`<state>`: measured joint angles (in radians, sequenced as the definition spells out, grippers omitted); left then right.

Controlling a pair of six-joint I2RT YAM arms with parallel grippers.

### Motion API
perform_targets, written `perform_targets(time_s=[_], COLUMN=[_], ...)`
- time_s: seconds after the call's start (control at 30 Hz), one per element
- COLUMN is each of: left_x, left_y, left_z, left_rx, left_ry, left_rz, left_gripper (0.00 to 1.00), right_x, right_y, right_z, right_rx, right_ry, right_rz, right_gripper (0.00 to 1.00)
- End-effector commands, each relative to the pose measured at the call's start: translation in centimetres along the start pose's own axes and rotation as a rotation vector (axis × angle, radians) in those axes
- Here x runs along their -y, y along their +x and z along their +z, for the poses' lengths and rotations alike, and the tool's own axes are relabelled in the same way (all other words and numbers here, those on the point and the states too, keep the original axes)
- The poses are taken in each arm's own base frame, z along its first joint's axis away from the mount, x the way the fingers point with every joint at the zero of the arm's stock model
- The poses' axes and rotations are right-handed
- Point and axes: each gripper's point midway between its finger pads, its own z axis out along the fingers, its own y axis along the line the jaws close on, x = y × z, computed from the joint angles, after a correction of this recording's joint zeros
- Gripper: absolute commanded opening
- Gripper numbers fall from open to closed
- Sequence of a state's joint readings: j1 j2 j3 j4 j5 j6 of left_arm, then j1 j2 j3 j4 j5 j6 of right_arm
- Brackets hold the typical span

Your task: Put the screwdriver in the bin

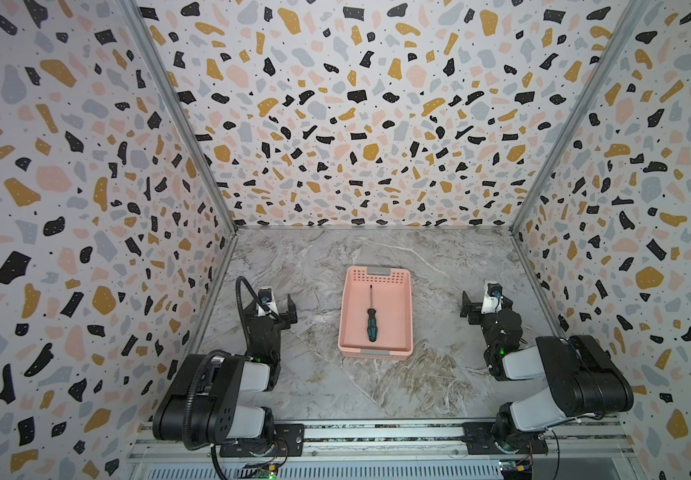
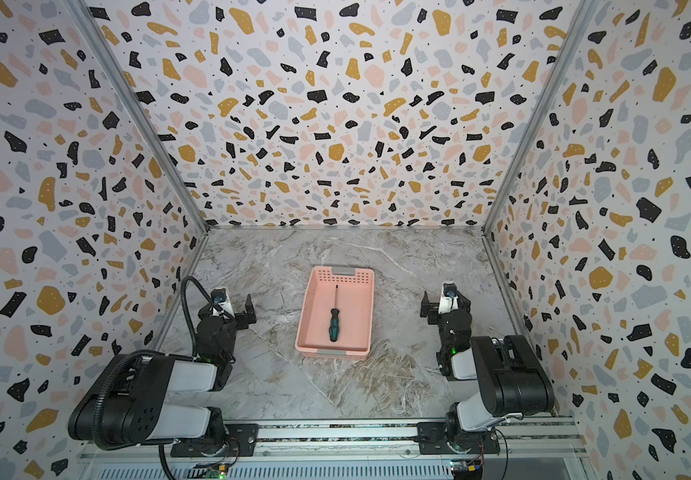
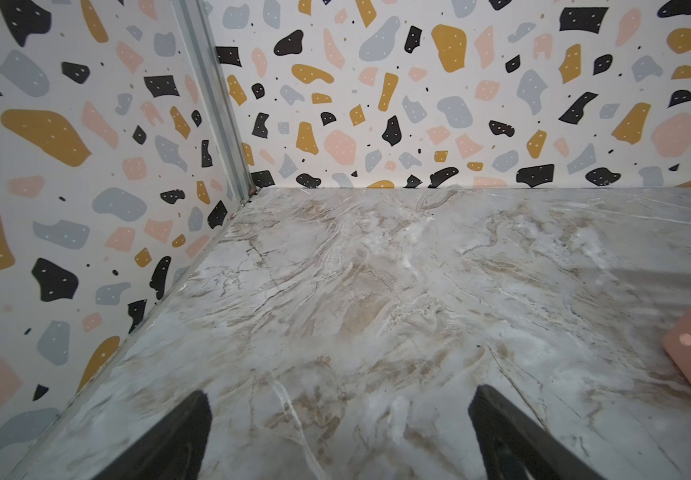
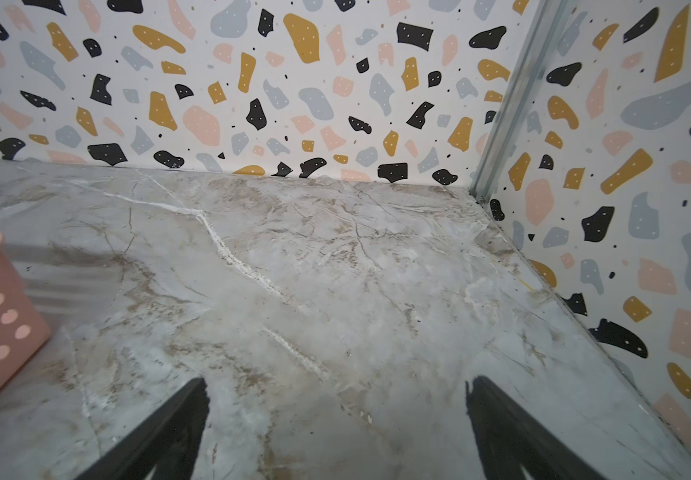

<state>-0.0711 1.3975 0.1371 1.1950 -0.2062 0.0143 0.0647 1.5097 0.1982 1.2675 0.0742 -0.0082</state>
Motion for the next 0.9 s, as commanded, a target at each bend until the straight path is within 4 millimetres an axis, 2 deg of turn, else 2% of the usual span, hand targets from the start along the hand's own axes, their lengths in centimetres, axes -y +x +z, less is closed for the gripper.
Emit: perform_targets(time_s=[0.0,0.07,0.87], left_x=[0.2,-1.1,-1.2], left_y=[-1.3,-1.1,-1.2], left_z=[0.4,0.6,0.5], left_rx=[0.037,0.026,0.031], left_ry=[0.013,-0.064,-0.065], left_rz=[-0.019,-0.052,-0.052], left_gripper=[1.00,1.00,1.00], right_x=[-0.3,-0.3,-0.4], right_y=[-0.6,-0.6,-0.6], right_z=[0.0,0.0,0.1], right_rx=[0.014,0.012,0.011], right_ry=[-0.019,-0.014,-0.004], right_rz=[0.010,0.009,0.001], right_gripper=[0.99,0.99,0.99])
